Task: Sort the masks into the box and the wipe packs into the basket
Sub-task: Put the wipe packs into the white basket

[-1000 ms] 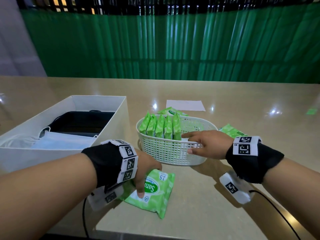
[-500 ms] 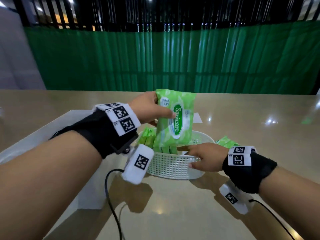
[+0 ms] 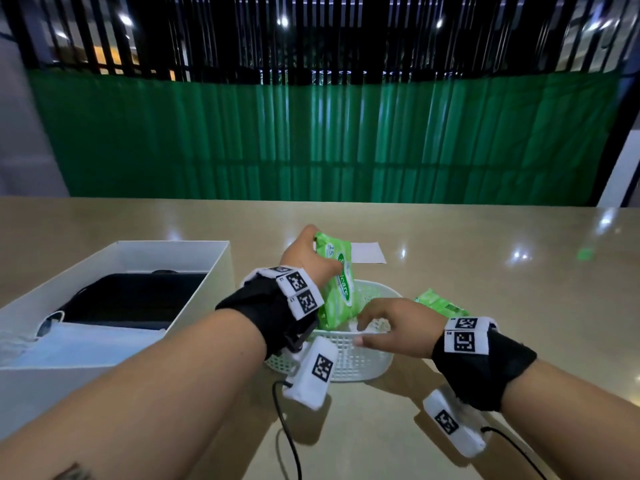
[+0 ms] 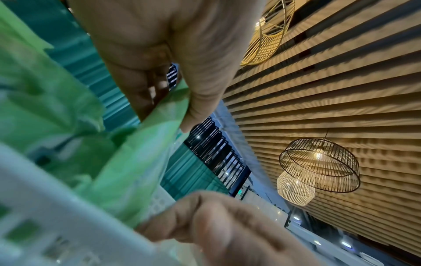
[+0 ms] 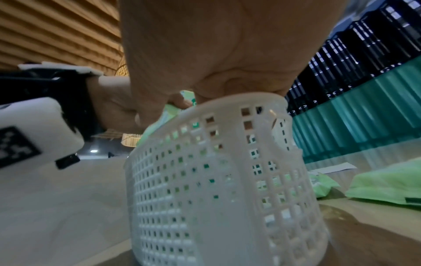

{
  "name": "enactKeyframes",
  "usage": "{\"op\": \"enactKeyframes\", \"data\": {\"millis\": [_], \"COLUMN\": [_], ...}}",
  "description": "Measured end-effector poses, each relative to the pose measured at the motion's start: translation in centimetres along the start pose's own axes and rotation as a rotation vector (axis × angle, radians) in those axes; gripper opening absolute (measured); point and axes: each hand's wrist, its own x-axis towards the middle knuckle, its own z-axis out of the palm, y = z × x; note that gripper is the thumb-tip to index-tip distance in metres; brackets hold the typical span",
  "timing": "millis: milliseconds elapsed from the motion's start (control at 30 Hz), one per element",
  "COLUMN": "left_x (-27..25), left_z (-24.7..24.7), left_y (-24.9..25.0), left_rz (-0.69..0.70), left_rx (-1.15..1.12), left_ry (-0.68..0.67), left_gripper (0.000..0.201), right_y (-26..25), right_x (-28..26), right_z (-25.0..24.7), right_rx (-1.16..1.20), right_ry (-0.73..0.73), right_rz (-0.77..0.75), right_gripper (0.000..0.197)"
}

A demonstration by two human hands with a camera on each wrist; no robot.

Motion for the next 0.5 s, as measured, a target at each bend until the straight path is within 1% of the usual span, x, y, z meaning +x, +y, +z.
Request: {"op": "enactKeyframes", "data": {"millis": [100, 167, 233, 300, 333, 367, 433, 467, 500], "left_x": [-0.3, -0.4, -0.3, -0.2, -0.3, -0.5, -0.8, -1.0, -1.1], "left_z": [0.9, 1.5, 1.8, 1.9, 1.8, 1.7, 1.1, 0.6, 0.0], "left_y": [0.0, 0.0, -0.1, 0.0, 0.1, 0.3, 0.5, 0.5, 0.5], "left_rz": [-0.029, -0.043, -0.039, -0.01, 0.003, 0.012, 0.027, 0.036, 0.048], "left_rx": [0.021, 0.108, 0.196, 0.303, 0.354, 0.383, 0.378, 0.361, 0.338], "left_ry": [0.0, -0.026, -0.089, -0.182, -0.227, -0.26, -0.274, -0.26, -0.234], "left_gripper": [0.029, 0.024, 0.021, 0.024, 0.027, 0.028, 0.026, 0.022, 0.017], "right_y": [0.0, -0.4, -1.0, -1.6, -2.0, -2.4, -2.9, -3.0, -3.0], "right_x": [0.1, 0.3, 0.7, 0.9, 1.0, 1.0, 1.4, 1.7, 2.1], "right_z": [-0.3, -0.4, -0.5, -0.9, -1.2, -1.5, -2.1, -2.3, -2.4], "right_rx": [0.172, 0.236, 0.278, 0.264, 0.253, 0.245, 0.236, 0.233, 0.244], "right_ry": [0.072, 0.052, 0.007, -0.024, -0.034, -0.041, -0.059, -0.075, -0.093], "right_rz": [0.106, 0.146, 0.184, 0.201, 0.198, 0.183, 0.185, 0.206, 0.242], "right_gripper": [0.043, 0.056, 0.071, 0.079, 0.077, 0.069, 0.055, 0.056, 0.062]}}
